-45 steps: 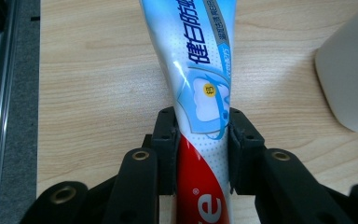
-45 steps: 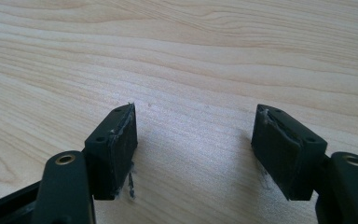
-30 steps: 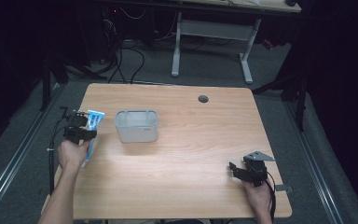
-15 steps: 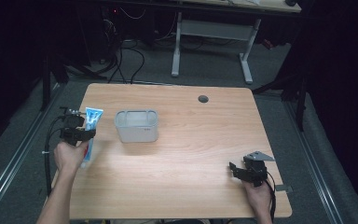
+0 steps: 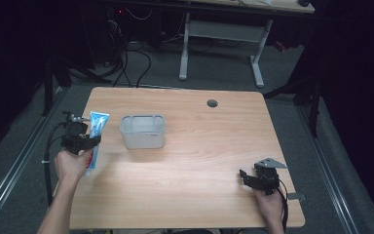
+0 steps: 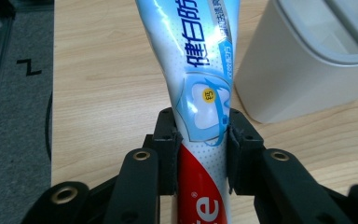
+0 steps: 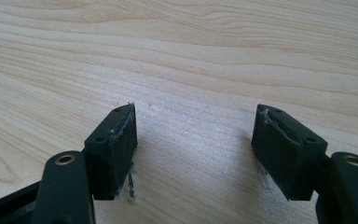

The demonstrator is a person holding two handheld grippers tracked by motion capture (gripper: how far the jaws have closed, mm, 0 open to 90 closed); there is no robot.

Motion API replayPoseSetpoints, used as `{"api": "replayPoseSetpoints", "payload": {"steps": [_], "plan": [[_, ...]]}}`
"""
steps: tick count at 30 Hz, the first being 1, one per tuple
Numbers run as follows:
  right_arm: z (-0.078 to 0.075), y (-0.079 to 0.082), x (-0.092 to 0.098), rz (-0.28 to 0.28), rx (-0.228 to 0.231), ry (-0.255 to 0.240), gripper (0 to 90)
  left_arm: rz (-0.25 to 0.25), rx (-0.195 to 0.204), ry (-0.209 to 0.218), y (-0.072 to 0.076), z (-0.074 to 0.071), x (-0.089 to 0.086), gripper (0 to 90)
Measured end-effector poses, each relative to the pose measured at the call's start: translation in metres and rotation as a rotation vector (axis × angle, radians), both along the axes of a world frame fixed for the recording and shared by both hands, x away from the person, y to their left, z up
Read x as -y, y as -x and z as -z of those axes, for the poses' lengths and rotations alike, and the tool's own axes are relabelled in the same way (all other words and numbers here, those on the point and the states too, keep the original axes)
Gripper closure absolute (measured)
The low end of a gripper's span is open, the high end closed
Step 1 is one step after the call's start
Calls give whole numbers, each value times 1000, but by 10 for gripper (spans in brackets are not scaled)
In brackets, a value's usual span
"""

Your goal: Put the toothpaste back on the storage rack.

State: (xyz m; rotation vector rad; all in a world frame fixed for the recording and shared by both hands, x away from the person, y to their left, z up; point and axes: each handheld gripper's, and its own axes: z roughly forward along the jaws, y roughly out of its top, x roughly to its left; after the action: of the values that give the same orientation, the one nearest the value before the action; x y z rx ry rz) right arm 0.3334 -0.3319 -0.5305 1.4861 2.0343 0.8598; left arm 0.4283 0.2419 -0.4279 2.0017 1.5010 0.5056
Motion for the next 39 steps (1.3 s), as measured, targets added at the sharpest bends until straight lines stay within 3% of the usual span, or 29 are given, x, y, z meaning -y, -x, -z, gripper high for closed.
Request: {"api": "replayPoseSetpoints", "payload": {"steps": [10,19,30,39], "plan": [[0,0,0,0,0,0,312,48,71,44,10,-21,8,696],[0,0,0,0,0,0,312,93,103,77,12,-34,19,697],[0,0,0,0,0,0,312,156,113,103,3,-52,38,702],[0,0,0,0,0,0,312,183,116,129,-4,-56,51,707]]}}
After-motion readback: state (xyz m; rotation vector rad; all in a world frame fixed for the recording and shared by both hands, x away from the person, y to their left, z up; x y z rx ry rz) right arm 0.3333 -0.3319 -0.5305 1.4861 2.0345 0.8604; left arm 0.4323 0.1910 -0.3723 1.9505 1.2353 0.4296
